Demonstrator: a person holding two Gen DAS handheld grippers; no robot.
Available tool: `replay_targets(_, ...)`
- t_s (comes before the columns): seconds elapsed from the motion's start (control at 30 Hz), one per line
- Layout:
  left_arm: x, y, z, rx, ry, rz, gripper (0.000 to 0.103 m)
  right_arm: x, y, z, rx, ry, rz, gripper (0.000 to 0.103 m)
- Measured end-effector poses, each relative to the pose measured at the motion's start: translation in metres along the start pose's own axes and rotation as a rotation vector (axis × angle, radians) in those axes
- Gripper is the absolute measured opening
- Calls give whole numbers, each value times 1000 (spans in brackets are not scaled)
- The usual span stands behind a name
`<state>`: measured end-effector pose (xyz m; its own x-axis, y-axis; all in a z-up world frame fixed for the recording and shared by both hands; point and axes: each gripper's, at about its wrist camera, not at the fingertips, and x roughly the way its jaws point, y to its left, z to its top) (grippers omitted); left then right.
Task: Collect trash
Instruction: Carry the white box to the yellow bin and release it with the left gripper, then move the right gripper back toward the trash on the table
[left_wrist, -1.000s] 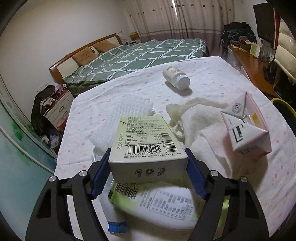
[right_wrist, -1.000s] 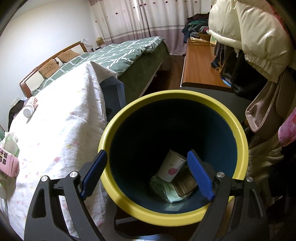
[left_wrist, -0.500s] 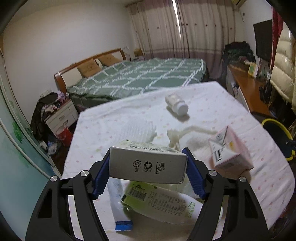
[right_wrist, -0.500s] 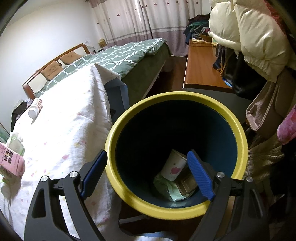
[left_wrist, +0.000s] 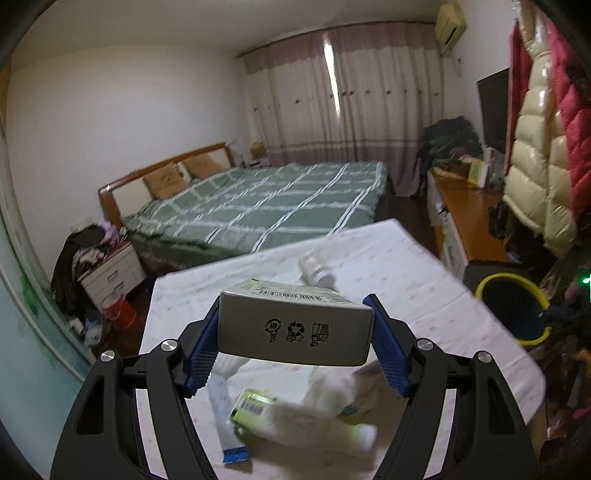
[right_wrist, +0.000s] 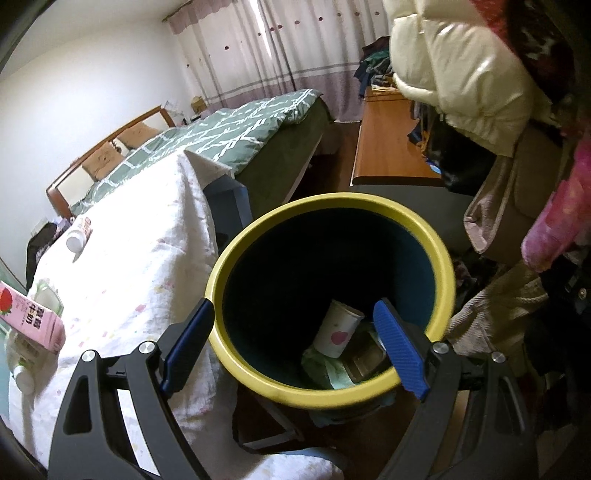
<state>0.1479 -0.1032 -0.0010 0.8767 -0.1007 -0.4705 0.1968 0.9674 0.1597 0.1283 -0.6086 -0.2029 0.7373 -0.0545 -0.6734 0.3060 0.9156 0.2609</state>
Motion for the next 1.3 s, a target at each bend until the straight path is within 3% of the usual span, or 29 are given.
replay_targets(0.3,-11,-72,47,58,-57,-206,73,-16,-31,-8,55,-21,-19,83)
replay_targets(0.53,39,-177,59,124,20,-440,73,-43,-61,-17,103,-57,-65,83)
replay_targets(0.8,106,-309,50,224,131,-591,73,-64,-85,-29,135,-60,-98,84)
replay_targets(1.0,149,-370,24,267,224,-595,74,-60,-95,-34,160,-36,-95,84)
replay_targets(1.07,156,-375,18,261,237,-585,83,-58,-97,-35,162,-29,-94,84)
replay_targets(1.2,146,-363,20,231,207,-569,87,-57,-95,-36,164,-21,-86,84)
replay_targets(1.3,125,-331,29,164,164,-546,91,-56,-88,-37,160,-20,-73,84)
